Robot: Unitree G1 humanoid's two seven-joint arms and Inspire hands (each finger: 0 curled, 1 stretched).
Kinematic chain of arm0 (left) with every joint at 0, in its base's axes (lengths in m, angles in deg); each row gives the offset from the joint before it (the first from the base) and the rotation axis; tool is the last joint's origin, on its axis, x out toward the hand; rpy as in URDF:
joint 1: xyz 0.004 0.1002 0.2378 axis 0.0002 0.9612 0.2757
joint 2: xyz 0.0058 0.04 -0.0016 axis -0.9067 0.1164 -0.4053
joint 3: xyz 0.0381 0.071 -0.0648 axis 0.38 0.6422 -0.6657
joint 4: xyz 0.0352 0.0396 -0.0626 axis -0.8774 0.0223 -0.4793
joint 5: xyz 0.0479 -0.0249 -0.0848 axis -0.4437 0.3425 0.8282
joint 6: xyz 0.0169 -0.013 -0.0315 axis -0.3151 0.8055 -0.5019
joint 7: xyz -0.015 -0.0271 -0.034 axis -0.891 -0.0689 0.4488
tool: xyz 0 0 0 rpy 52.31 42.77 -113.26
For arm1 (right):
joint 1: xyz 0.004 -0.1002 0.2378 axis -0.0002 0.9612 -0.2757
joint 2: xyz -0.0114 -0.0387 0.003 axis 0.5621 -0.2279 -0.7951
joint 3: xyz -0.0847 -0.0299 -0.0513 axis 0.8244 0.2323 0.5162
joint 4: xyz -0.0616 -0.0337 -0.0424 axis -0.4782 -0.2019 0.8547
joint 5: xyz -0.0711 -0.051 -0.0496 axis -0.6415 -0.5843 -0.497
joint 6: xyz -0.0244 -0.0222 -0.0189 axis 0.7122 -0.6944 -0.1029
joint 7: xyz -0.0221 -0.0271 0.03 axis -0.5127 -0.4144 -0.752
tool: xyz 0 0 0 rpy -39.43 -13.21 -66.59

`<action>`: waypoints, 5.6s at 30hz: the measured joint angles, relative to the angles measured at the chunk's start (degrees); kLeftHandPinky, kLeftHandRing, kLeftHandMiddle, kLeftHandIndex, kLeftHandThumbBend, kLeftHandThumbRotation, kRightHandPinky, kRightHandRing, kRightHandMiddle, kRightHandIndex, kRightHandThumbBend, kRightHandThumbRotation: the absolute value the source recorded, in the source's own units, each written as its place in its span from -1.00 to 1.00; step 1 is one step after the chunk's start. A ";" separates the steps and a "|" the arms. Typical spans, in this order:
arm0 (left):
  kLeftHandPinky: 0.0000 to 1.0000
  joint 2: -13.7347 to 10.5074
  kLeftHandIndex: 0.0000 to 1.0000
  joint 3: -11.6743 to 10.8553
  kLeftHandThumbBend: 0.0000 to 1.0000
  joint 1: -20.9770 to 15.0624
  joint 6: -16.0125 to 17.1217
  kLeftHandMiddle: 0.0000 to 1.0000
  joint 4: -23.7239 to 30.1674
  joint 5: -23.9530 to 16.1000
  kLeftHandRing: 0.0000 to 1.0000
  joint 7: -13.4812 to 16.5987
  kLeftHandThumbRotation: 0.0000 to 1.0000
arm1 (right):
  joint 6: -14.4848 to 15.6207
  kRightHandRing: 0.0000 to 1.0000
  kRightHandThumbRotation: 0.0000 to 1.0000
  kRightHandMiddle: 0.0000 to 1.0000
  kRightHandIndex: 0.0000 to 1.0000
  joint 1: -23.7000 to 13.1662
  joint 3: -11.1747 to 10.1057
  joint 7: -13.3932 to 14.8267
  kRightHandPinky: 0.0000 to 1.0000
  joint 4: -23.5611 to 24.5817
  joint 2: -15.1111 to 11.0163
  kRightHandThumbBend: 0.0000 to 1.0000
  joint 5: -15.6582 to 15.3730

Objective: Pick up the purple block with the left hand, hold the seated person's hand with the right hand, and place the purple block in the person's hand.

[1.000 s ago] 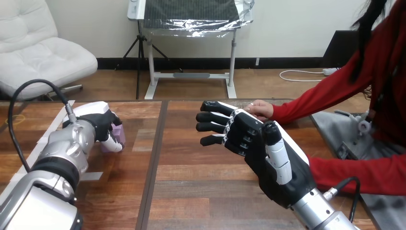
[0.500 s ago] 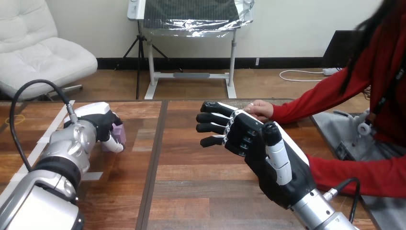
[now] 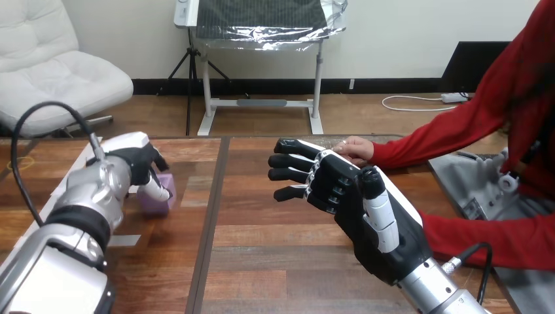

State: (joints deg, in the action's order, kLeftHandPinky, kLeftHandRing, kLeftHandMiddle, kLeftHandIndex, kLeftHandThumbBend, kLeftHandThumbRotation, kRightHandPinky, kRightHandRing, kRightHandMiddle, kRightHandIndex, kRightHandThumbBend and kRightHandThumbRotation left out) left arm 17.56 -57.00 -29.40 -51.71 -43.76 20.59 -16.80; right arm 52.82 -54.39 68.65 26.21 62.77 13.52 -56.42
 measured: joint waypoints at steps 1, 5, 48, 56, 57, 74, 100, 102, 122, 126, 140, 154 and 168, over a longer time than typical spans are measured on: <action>-0.49 0.00 0.05 0.05 0.08 -0.11 -0.09 -0.05 0.00 -0.05 -0.25 -0.09 -0.96 | 0.00 0.61 1.00 0.63 0.65 0.00 0.00 0.00 0.42 0.00 0.00 0.68 0.01; -0.56 0.03 -0.04 0.29 0.14 -0.27 -0.60 -0.12 0.00 -0.27 -0.33 -0.18 -0.93 | 0.00 0.61 1.00 0.62 0.65 0.00 0.00 0.05 0.42 0.00 0.00 0.68 0.01; -0.72 -0.82 -0.47 -0.03 -0.07 -1.46 -4.09 -0.46 4.10 0.67 -0.59 -11.16 -0.45 | 0.04 0.59 1.00 0.60 0.63 0.00 -0.05 1.22 0.41 0.00 0.07 0.63 0.03; -0.41 -1.94 -0.18 -0.18 -0.07 -1.46 -4.42 -0.15 8.76 0.82 -0.27 -11.86 -0.43 | 0.04 0.58 1.00 0.59 0.63 0.00 -0.05 1.60 0.40 0.00 0.11 0.64 0.02; -0.35 -2.14 -0.12 -0.27 -0.06 -1.46 -4.54 -0.09 9.47 0.90 -0.20 -11.95 -0.44 | 0.04 0.58 1.00 0.59 0.63 0.00 -0.06 1.66 0.40 0.00 0.11 0.64 0.02; -0.36 -5.47 0.26 -2.37 0.03 -1.43 -5.59 0.11 20.50 1.19 -0.07 -11.93 -0.46 | 0.04 0.59 1.00 0.60 0.63 0.00 -0.09 1.96 0.41 0.00 0.07 0.63 0.07; -0.15 -6.47 0.45 -4.00 0.23 2.42 -8.13 0.40 27.63 2.94 0.24 -12.02 -0.48 | 0.16 0.59 1.00 0.60 0.63 0.00 -0.20 1.93 0.41 0.00 0.05 0.62 0.14; -0.09 -6.47 0.50 -4.00 0.27 2.56 -8.34 0.47 27.63 2.97 0.33 -12.11 -0.44 | 0.21 0.59 1.00 0.60 0.62 0.00 -0.20 1.93 0.41 0.00 0.05 0.62 0.14; 0.62 -6.71 0.83 -3.15 0.70 2.65 -0.04 0.88 24.66 2.18 0.87 -8.49 0.20 | 0.83 0.56 1.00 0.58 0.61 -0.01 -0.23 1.99 0.36 -0.01 0.06 0.65 0.14; 0.66 -6.73 0.82 -1.97 0.79 2.64 3.15 0.87 22.98 0.40 0.86 -6.66 0.23 | 0.84 0.56 1.00 0.58 0.60 -0.01 -0.23 1.99 0.35 0.00 0.06 0.66 0.14; 0.81 -6.18 0.79 1.97 0.99 2.51 7.03 0.83 14.75 -4.16 0.84 -4.40 0.16 | 0.84 0.57 1.00 0.58 0.63 -0.01 -0.27 1.93 0.36 -0.01 0.01 0.62 0.14; 0.94 -5.87 0.78 3.20 1.00 2.47 5.19 0.84 8.76 -6.06 0.86 -3.70 0.09 | 0.86 0.57 1.00 0.58 0.63 -0.01 -0.77 1.92 0.35 0.00 -0.01 0.62 0.40; 0.60 -5.15 0.81 4.44 1.00 1.95 3.02 0.88 5.93 -6.27 0.92 -4.91 0.07 | 1.02 0.58 1.00 0.58 0.62 -0.01 -1.10 1.88 0.33 0.00 -0.09 0.62 0.67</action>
State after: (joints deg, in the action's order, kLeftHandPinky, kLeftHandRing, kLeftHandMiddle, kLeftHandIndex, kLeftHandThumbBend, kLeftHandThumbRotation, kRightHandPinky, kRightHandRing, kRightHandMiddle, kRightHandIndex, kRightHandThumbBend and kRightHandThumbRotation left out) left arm 12.42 -52.56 -27.45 -48.69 -37.83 14.31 -21.70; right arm 53.84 -54.40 67.55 28.09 62.76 13.42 -55.75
